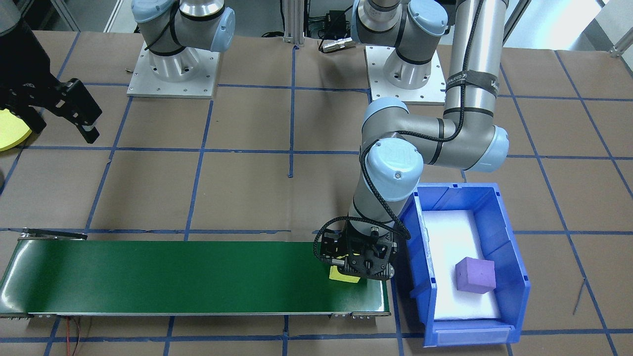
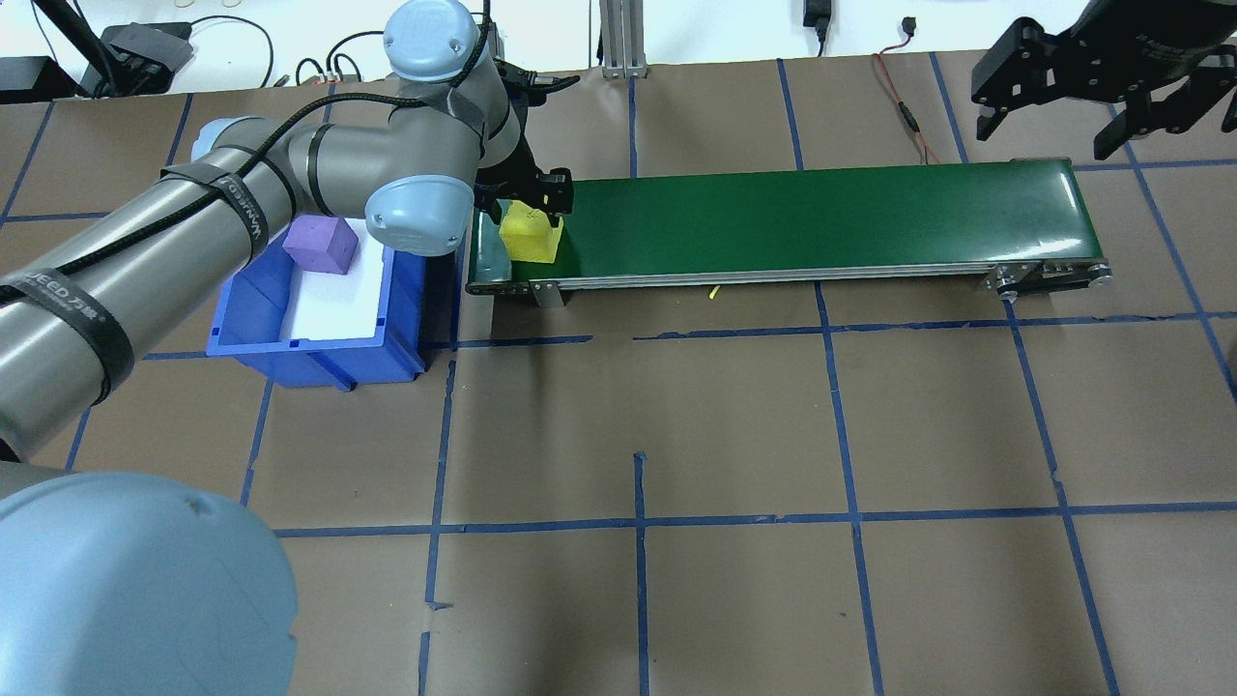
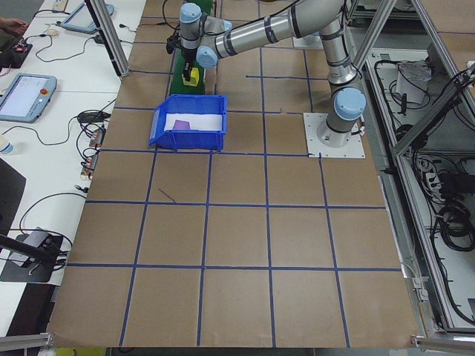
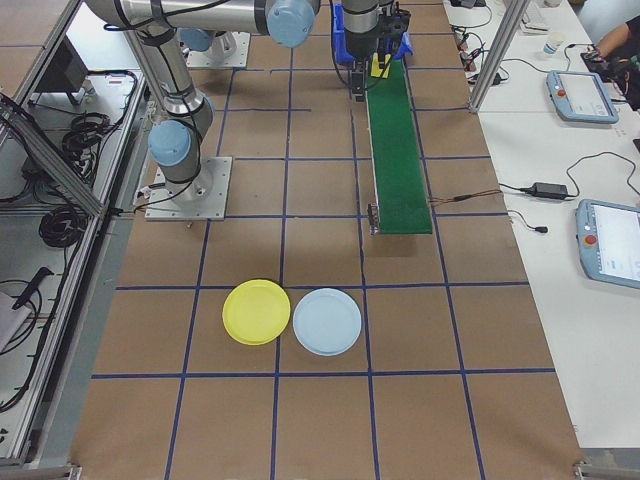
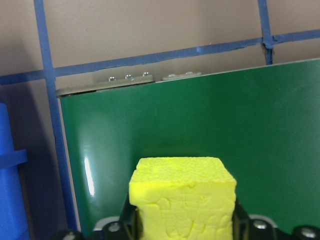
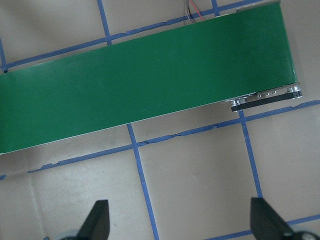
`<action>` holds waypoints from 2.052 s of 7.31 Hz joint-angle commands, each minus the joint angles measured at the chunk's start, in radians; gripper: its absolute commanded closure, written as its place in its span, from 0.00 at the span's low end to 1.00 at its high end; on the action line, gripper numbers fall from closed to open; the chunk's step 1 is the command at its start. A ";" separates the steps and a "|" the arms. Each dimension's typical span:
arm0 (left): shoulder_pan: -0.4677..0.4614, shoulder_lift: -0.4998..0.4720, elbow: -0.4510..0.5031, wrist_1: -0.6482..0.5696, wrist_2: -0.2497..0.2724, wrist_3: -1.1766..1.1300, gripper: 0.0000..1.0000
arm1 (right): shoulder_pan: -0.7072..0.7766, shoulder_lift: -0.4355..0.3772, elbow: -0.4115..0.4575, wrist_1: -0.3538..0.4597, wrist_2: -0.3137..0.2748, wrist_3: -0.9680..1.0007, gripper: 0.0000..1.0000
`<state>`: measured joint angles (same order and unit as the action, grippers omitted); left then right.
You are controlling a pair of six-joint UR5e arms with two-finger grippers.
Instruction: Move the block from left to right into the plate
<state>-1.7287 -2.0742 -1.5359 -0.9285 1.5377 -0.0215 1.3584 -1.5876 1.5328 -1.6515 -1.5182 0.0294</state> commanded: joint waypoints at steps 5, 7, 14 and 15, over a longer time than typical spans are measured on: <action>0.160 0.147 0.043 -0.191 0.021 0.241 0.00 | -0.090 0.006 -0.002 -0.019 0.020 0.003 0.00; 0.227 0.143 0.042 -0.191 0.036 0.400 0.00 | -0.125 0.011 0.010 -0.005 0.032 -0.026 0.00; 0.339 0.056 0.027 -0.178 0.134 0.778 0.00 | -0.151 0.128 -0.058 -0.001 0.194 -0.271 0.00; 0.339 0.045 0.028 -0.178 0.136 0.782 0.00 | -0.156 0.176 -0.086 -0.004 0.263 -0.358 0.00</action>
<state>-1.3933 -2.0123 -1.5070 -1.1069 1.6737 0.7529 1.2060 -1.4688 1.4805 -1.6527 -1.3380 -0.2343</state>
